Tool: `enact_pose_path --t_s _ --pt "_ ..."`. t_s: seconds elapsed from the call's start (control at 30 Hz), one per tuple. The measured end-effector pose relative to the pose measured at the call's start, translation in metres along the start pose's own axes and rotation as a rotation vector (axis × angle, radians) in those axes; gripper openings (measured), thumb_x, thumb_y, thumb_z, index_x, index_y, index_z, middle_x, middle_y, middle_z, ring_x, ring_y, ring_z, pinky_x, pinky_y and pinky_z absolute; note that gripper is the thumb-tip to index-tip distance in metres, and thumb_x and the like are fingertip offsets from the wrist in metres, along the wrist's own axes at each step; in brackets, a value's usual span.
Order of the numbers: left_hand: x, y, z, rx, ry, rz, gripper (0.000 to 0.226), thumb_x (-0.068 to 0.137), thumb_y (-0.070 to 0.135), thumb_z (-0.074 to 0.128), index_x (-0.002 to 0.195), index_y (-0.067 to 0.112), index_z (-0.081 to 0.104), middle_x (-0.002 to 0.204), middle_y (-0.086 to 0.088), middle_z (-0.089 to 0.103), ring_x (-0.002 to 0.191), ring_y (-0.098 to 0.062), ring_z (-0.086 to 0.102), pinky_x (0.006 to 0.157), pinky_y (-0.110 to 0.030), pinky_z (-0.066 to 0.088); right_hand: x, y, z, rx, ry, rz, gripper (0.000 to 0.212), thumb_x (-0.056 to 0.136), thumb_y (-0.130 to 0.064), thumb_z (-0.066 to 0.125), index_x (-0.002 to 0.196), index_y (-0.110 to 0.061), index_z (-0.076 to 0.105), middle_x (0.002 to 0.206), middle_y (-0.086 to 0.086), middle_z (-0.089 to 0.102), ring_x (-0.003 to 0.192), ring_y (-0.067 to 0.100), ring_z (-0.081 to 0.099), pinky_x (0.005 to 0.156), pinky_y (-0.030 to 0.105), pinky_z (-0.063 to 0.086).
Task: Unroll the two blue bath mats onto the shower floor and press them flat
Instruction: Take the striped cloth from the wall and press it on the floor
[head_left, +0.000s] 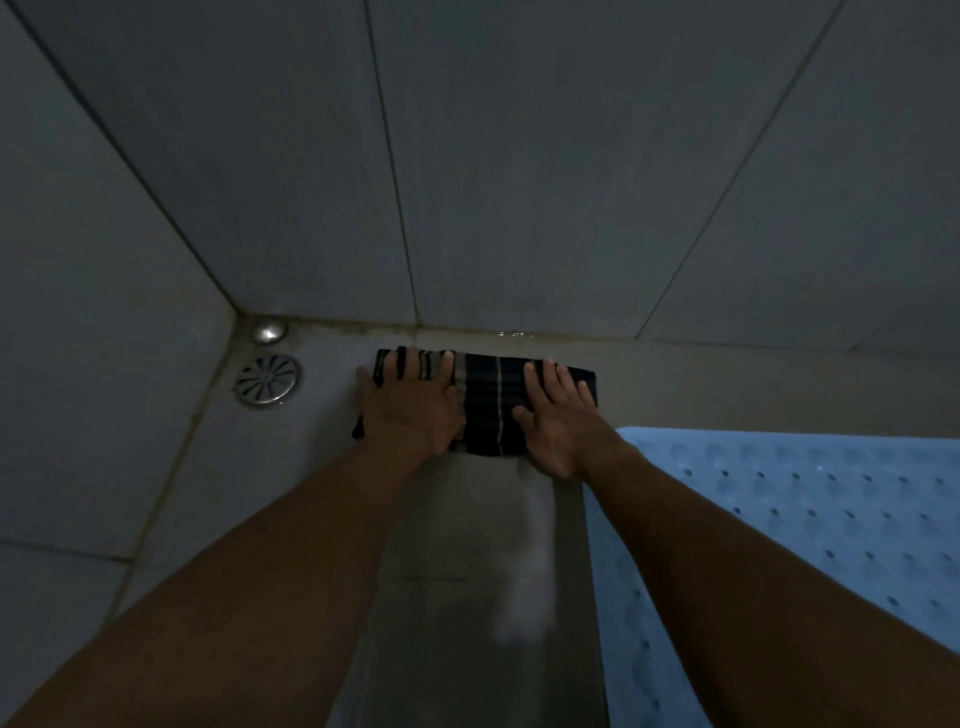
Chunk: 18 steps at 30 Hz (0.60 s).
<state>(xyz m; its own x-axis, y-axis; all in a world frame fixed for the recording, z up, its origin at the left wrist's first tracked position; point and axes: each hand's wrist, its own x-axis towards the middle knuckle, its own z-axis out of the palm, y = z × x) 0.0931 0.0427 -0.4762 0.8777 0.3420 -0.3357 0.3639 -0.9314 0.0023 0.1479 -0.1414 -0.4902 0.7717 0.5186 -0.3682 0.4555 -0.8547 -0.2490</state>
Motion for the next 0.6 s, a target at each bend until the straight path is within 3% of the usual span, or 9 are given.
enact_pose_path --t_s 0.17,0.27,0.33,0.43,0.53,0.6 --pt "0.022 0.011 -0.006 0.099 0.211 -0.016 0.058 0.094 0.052 0.042 0.147 0.033 0.035 0.141 -0.012 0.045 0.122 -0.036 0.039 0.099 -0.049 0.029 0.027 0.005 -0.017 0.036 0.05 -0.01 0.061 0.104 -0.035 0.02 0.157 -0.009 0.005 0.165 0.015 -0.001 0.151 0.03 -0.001 0.122 0.043 0.002" --pt "0.027 0.011 -0.012 0.006 0.365 -0.04 0.046 0.07 0.043 0.075 0.111 0.023 0.064 0.105 -0.012 0.064 0.097 -0.032 0.055 0.082 -0.041 0.034 0.033 0.011 -0.018 0.01 0.197 -0.054 0.069 0.09 -0.038 0.032 0.151 -0.005 0.033 0.154 0.022 0.032 0.14 0.037 0.031 0.114 0.042 0.029" --pt "0.024 0.015 -0.019 -0.001 0.347 -0.052 0.038 0.061 0.028 0.081 0.094 0.016 0.065 0.091 -0.011 0.067 0.091 -0.031 0.058 0.083 -0.041 0.038 0.028 0.01 -0.023 -0.024 0.247 0.02 0.064 0.085 -0.03 0.055 0.145 -0.01 0.042 0.143 0.015 0.044 0.13 0.035 0.04 0.104 0.041 0.035" --pt "0.011 0.013 -0.027 0.03 0.403 0.054 0.031 0.038 0.011 0.085 0.062 0.014 0.065 0.067 -0.009 0.062 0.071 -0.03 0.058 0.071 -0.04 0.042 0.017 0.002 -0.037 -0.098 0.227 0.129 0.042 0.087 -0.021 0.058 0.128 -0.015 0.052 0.133 0.01 0.052 0.125 0.033 0.039 0.099 0.043 0.032" --pt "-0.007 0.007 -0.045 0.023 0.492 0.115 0.022 0.054 0.015 0.086 0.068 0.015 0.068 0.076 -0.009 0.062 0.075 -0.031 0.055 0.069 -0.038 0.035 -0.001 0.0 -0.056 -0.222 0.165 0.071 0.036 0.087 -0.024 0.06 0.122 -0.016 0.058 0.138 0.009 0.045 0.127 0.032 0.036 0.099 0.044 0.032" --pt "-0.022 0.011 -0.073 -0.021 0.566 0.197 0.018 0.063 0.016 0.081 0.075 0.016 0.067 0.082 -0.007 0.06 0.078 -0.03 0.053 0.068 -0.037 0.031 -0.021 0.001 -0.066 -0.044 0.118 0.078 0.044 0.084 -0.024 0.065 0.125 -0.016 0.051 0.145 0.006 0.037 0.132 0.029 0.032 0.101 0.046 0.033"
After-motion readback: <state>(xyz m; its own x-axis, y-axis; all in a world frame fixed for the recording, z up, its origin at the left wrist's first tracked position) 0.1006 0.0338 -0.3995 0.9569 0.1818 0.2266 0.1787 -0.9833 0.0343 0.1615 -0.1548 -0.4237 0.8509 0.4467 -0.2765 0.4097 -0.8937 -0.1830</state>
